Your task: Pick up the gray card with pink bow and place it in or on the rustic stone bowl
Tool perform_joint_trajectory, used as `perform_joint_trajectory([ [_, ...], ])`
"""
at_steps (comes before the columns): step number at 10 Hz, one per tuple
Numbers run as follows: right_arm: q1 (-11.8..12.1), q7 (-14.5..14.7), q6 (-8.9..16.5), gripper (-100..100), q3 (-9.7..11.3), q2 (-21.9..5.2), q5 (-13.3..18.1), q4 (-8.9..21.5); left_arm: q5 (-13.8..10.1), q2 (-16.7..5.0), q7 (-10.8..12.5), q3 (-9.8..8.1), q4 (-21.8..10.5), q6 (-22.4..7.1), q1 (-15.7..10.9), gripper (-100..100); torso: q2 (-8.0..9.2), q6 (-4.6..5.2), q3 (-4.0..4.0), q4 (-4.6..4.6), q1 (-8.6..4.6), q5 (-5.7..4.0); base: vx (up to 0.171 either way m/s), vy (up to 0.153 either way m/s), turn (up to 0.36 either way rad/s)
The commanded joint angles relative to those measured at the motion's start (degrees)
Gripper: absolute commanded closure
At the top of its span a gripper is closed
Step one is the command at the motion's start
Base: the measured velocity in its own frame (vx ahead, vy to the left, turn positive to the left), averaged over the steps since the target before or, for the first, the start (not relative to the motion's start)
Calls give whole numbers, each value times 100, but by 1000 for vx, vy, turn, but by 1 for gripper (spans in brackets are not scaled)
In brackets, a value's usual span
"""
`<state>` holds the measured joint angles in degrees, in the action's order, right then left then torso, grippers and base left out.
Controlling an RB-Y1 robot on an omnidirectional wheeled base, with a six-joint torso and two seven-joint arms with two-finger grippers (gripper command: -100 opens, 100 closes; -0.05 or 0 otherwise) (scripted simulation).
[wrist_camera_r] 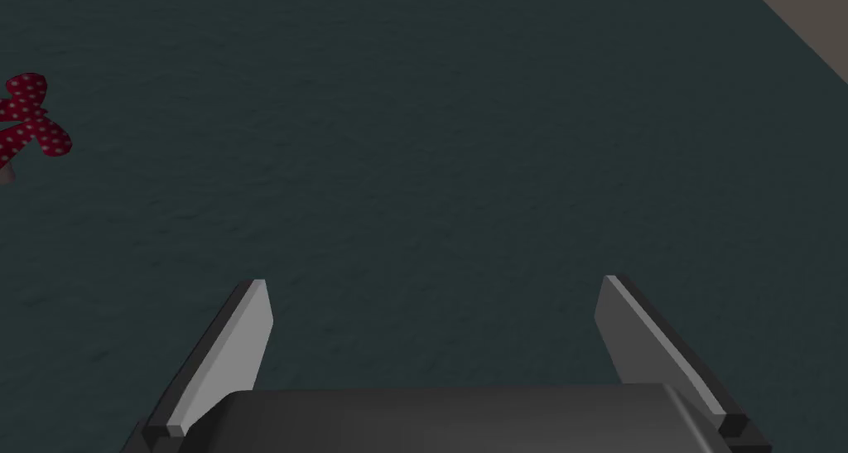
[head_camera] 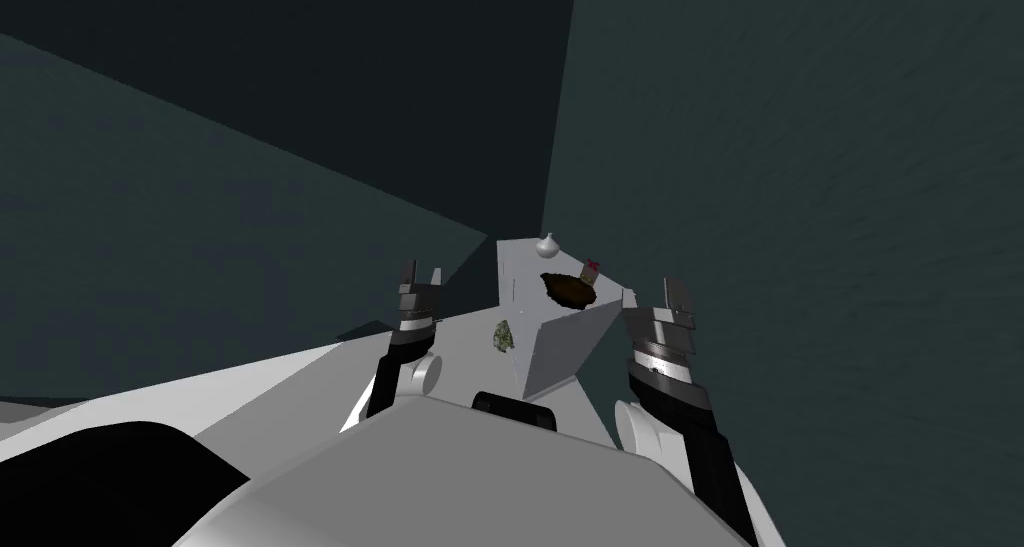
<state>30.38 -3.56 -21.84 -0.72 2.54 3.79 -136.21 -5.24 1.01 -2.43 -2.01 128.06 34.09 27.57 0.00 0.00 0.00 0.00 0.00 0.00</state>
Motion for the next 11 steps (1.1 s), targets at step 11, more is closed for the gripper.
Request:
perform_joint_trajectory([
  [11,-457,-1109,802,-100,-518,-1432,-814,144,0,-1,0,-1,0,0,0,0,13,0,8,3,-46,-10,-32,-68,66],
])
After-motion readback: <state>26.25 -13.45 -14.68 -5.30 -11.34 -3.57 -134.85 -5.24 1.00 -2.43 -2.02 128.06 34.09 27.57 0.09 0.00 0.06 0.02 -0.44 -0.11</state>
